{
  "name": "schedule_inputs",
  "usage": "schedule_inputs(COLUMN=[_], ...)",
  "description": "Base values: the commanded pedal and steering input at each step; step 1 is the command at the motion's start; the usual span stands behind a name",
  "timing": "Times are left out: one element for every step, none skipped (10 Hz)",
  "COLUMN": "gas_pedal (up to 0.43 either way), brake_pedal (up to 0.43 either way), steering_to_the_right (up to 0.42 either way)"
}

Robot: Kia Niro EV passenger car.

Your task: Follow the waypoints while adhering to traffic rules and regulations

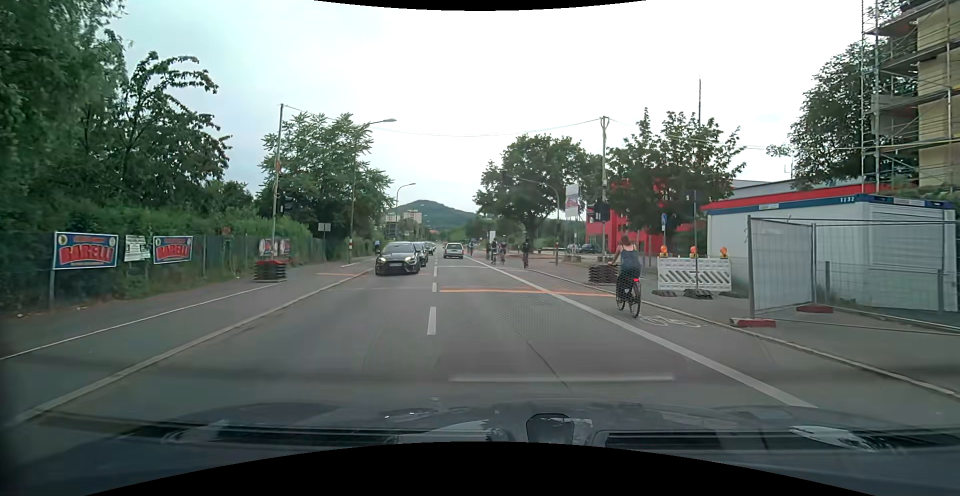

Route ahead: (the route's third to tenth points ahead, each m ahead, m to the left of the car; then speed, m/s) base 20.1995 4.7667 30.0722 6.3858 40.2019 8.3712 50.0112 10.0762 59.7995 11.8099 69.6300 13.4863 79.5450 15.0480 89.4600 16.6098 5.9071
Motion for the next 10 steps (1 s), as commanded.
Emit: schedule_inputs(gas_pedal=[0.15,0.15,0.157,0.157,0.15,0.15,0.138,0.118,0.11,0.098], brake_pedal=[0.0,0.0,0.0,0.0,0.0,0.0,0.0,0.0,0.0,0.0], steering_to_the_right=[-0.008,-0.009,-0.011,-0.017,-0.025,-0.031,-0.04,-0.045,-0.047,-0.048])
